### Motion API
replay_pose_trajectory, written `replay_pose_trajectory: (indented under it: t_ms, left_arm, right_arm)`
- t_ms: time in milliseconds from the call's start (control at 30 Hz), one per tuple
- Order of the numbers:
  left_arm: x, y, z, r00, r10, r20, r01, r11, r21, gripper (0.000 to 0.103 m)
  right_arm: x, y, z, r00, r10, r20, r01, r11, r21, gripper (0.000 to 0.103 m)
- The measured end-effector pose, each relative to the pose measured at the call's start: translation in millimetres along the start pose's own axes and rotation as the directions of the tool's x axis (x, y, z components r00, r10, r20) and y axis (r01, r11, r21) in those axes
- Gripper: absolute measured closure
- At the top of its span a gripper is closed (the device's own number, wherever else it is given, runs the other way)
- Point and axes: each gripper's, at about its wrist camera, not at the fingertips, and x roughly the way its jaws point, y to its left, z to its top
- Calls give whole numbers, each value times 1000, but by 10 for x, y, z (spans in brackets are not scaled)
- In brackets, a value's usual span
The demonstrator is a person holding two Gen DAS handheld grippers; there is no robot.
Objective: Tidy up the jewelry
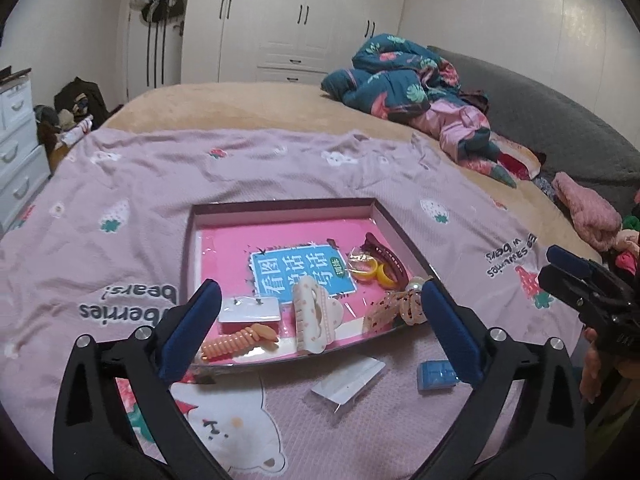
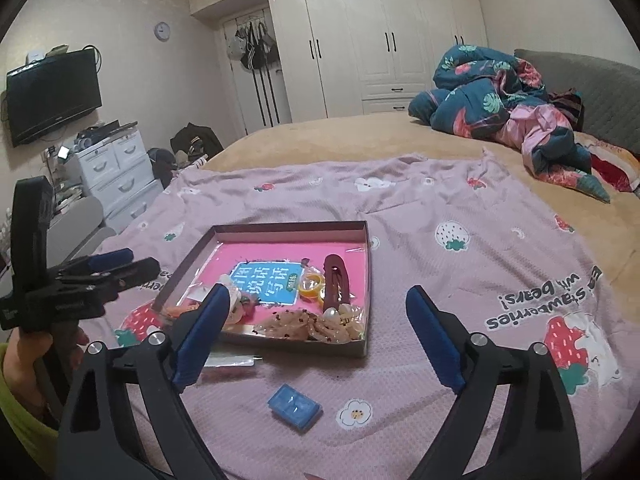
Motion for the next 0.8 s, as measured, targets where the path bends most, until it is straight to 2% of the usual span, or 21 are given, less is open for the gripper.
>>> replay_pose_trajectory:
  t_ms: [267,467,667,800]
  left_arm:
    - [-232,-13,-91,1000,2,18,-2,1000,-8,10]
    - [-281,-40,-229,1000,24,-5,-24,1000,12,10]
    - [-246,-43,-442,997,46,-55,-43,998,54,10]
    - [-193,-1,-595,995,58,-86,-52,996,73,10]
  right_arm:
    - [-131,87,-51,1000,-2,11,3,999,-35,11]
    - [-151,159,-149,1000,9,-9,-10,998,-64,10]
    - [18,174,-353,995,7,-96,-14,998,-67,10]
    - [206,151,-564,985,-6,-174,-4,998,-58,10]
